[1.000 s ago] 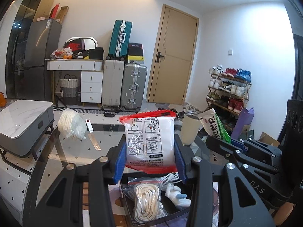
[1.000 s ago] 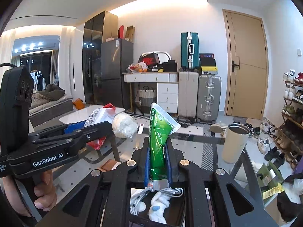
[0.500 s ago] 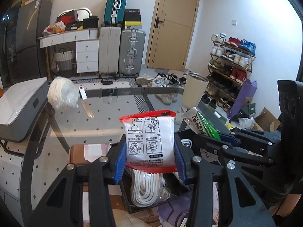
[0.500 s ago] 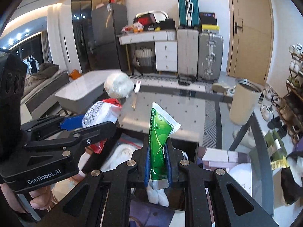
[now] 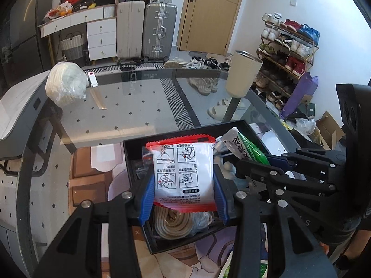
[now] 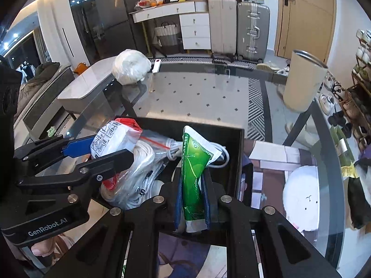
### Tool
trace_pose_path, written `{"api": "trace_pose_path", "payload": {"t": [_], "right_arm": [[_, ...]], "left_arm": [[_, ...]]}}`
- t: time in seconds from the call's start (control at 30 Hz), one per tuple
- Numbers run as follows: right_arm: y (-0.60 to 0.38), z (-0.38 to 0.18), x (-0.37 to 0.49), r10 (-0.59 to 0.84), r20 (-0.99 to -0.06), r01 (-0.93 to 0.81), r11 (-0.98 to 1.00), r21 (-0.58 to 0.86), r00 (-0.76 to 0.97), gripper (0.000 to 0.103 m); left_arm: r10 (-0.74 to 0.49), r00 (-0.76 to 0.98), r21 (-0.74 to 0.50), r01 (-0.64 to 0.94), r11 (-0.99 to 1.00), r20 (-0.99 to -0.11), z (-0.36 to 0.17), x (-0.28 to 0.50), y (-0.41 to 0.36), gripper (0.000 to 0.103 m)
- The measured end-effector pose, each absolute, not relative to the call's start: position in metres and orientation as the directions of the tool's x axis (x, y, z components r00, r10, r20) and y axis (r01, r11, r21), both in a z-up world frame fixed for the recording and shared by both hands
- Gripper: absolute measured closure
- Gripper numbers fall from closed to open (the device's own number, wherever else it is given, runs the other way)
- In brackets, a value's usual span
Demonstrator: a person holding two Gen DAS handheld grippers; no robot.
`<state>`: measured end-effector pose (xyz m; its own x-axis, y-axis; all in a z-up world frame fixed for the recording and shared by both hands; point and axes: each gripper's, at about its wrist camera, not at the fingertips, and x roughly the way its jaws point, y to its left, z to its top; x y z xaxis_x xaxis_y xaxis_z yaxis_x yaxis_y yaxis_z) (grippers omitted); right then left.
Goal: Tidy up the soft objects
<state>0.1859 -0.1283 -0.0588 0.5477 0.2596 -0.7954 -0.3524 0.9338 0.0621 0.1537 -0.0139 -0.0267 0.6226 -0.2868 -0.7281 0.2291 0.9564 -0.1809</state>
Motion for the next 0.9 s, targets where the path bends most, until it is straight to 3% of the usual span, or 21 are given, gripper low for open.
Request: {"api": "trace_pose_path", "payload": {"t": [0.47, 0.63, 0.9], "right_arm": [[-0.127, -0.067, 0.186, 0.248, -0.809, -0.355, 0.933, 0.053, 0.533, 0.087], [-0.125, -0.067, 0.181, 0.239, -0.807, -0.347, 0.937, 0.044, 0.540, 0.080], [-0.134, -0.054, 0.165, 0.254, -0.796, -0.351, 0.935, 0.056, 0.549, 0.064]], "left_arm": [[-0.276, 0.588, -0.179, 0.218, 0.959, -0.760, -0.037, 0.156, -0.016, 0.059], [-0.278, 0.576, -0.181, 0.221, 0.958, -0.769, -0.040, 0.158, -0.016, 0.058], [-0.276, 0.587, -0.176, 0.224, 0.959, -0.761, -0.033, 0.148, -0.016, 0.038]]}}
